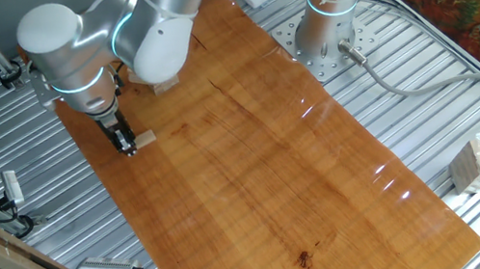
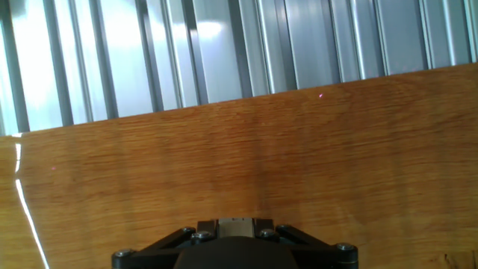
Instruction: Play Jenga
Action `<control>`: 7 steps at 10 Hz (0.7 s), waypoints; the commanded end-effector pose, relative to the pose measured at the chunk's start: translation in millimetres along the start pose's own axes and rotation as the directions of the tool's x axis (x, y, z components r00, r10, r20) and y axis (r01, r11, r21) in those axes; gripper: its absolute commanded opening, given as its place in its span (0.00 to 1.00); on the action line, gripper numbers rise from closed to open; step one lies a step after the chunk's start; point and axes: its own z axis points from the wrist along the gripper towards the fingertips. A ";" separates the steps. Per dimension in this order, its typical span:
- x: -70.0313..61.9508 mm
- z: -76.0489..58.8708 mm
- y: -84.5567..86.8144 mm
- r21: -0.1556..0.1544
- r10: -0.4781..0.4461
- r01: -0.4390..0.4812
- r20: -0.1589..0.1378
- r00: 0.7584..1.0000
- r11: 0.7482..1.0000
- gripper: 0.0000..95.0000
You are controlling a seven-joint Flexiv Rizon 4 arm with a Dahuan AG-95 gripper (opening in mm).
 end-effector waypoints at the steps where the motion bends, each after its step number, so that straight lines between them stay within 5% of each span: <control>1: 0.2 -0.1 -0.1 -0.003 -0.006 0.006 0.001 1.000 1.000 0.60; 6: 9.3 0.7 -8.2 0.006 0.008 -0.008 -0.007 1.000 1.000 0.60; 7: 15.2 -2.1 -12.0 0.005 0.005 -0.005 -0.009 1.000 1.000 0.40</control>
